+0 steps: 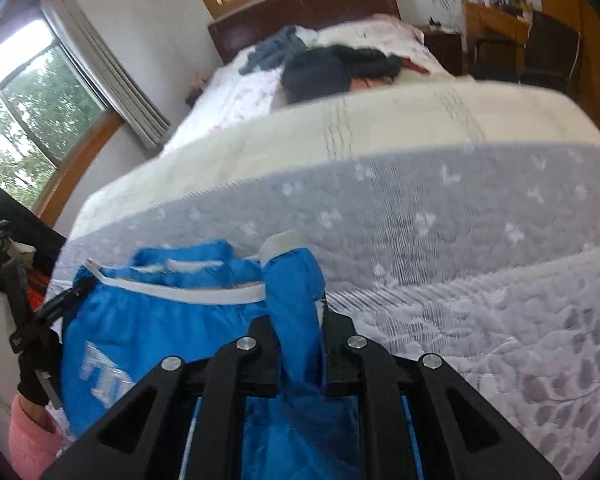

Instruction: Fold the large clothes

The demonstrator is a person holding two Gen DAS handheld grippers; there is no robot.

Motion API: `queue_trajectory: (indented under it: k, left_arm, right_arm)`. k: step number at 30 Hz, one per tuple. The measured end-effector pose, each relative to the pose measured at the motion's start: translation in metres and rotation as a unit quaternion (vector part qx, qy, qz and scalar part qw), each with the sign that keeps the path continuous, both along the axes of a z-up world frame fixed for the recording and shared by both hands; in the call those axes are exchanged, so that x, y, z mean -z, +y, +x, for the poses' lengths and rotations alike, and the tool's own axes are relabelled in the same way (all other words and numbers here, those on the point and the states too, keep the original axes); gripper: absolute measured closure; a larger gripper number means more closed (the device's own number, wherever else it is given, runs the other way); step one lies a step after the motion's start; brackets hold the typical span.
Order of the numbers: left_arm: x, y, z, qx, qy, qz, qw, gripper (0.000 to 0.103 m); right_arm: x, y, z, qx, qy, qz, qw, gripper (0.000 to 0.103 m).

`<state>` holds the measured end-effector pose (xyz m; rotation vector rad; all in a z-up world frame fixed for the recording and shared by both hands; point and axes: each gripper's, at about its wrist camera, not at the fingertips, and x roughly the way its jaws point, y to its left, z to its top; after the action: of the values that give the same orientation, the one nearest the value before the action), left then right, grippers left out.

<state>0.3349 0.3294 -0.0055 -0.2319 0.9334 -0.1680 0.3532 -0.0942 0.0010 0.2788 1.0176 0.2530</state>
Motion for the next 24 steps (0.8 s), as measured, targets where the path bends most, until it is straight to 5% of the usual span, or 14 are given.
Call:
queue_trajectory:
  k: [5,12,18,24]
  left_arm:
    - [0.015,0.022,0.008,-0.017,0.032,-0.049,0.9982,0.057]
    - [-0.009,0.066,-0.026,-0.042,0.02,-0.117,0.9921,0.055]
    - [-0.034,0.076,-0.113,-0.013,-0.029,-0.093,0.9952,0.055]
    - [-0.034,0.058,-0.179,0.013,-0.05,-0.088,0.9948,0.055]
  right_arm:
    - [0.037,-0.014,0.002,0.017,0.029,0.05,0.998,0.084]
    - [0.007,-0.031,-0.023,0.019,0.013,0.054,0.998,0.07]
    - [-0.011,-0.048,-0.086,-0.019,0.004,0.066,0.998,0.069]
    - [0.003,-0.053,-0.148,-0.029,0.028,0.093,0.995,0.059]
